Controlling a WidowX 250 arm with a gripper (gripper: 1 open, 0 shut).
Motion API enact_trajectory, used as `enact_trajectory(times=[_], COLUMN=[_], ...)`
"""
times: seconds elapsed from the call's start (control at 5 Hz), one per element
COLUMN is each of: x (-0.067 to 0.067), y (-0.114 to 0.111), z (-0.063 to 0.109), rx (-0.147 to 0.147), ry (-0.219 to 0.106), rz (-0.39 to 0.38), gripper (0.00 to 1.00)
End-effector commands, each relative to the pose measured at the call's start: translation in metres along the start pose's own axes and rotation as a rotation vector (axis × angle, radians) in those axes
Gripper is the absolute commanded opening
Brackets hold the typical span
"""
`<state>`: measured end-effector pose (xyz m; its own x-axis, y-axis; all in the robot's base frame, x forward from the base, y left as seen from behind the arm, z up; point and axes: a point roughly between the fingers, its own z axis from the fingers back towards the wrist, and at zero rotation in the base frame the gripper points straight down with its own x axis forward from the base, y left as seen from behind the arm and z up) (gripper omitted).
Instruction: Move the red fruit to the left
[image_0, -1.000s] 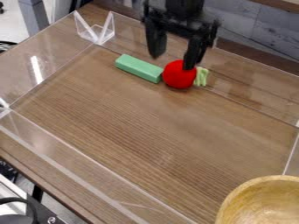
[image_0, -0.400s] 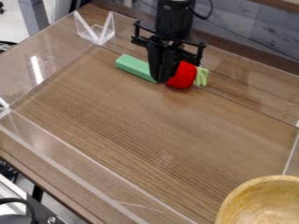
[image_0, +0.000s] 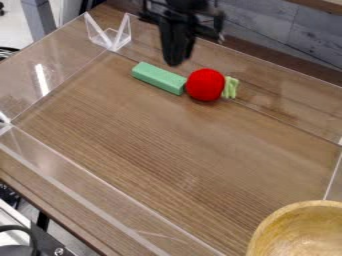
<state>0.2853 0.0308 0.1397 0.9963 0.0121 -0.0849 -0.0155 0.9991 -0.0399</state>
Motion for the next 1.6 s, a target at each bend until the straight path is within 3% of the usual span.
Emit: enact_trajectory(times=[0.0,0.2,0.4,0.8,1.4], x=[0.009,0.012,0.014,0.026,0.044], y=[-0.004,0.002,0.004,0.015,0.018], z=[0.010,-0.006,-0.020,-0.029,-0.021], rx=[0.006,0.004,0.002,-0.003,-0.028], ry=[-0.083,-0.073,-0.069,-0.079,-0.102], rz=[-0.044,-0.072,-0.097,-0.123,-0.062], gripper=[0.00,1.00,1.00,1.00,1.00])
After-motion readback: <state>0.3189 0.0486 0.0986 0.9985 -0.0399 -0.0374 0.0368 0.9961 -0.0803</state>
